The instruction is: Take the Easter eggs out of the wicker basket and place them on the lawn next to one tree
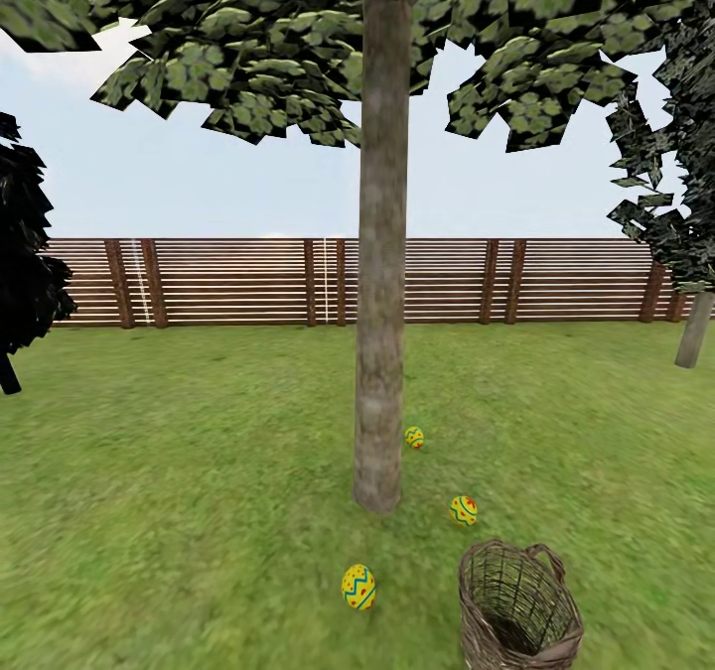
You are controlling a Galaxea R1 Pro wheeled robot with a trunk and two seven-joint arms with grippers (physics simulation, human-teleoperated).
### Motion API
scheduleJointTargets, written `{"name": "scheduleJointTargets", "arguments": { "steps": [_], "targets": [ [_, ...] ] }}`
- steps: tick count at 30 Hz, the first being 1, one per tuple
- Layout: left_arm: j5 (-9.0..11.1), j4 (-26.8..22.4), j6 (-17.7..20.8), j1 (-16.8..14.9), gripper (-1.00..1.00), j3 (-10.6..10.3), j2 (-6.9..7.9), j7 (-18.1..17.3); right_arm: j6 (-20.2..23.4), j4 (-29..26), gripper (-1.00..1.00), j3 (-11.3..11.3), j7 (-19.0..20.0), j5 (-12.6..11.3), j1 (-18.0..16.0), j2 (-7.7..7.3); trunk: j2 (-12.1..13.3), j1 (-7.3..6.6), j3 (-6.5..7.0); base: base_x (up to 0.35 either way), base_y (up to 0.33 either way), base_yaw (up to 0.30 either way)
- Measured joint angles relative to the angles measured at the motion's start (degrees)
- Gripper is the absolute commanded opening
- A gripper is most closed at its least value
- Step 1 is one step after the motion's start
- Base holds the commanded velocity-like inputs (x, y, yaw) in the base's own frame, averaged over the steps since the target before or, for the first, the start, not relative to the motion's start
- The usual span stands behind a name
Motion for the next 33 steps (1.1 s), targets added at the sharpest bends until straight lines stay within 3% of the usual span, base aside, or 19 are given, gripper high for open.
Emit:
{"name": "scheduleJointTargets", "arguments": {
  "steps": [28, 31, 32, 33],
  "targets": [
    [-0.92, -0.67, -0.08, 0.0, 1.0, -0.14, -0.69, 0.0, -0.08, -0.14, 1.0, -0.19, -0.02, -0.28, 0.0, -0.28, 0.0, 0.0, 0.0, 0.0, 0.0, 0.0],
    [-5.58, -0.24, -0.05, 0.0, 1.0, -0.35, -0.69, -0.05, -0.08, -0.14, 1.0, -0.19, -0.02, -0.28, 0.0, -0.29, 0.0, 0.0, 0.0, 0.0, 0.0, 0.0],
    [-10.23, -0.14, 0.0, 0.0, 1.0, -0.4, -0.62, -0.08, -0.08, -0.14, 1.0, -0.19, -0.02, -0.28, 0.0, -0.31, 0.0, 0.0, 0.0, 0.0, 0.0, 0.0],
    [-12.67, -0.15, -0.01, -0.01, 1.0, -0.37, -0.59, -0.09, -0.08, -0.14, 1.0, -0.19, -0.02, -0.28, 0.0, -0.31, 0.0, 0.0, 0.0, 0.0, 0.0, 0.0]
  ]
}}
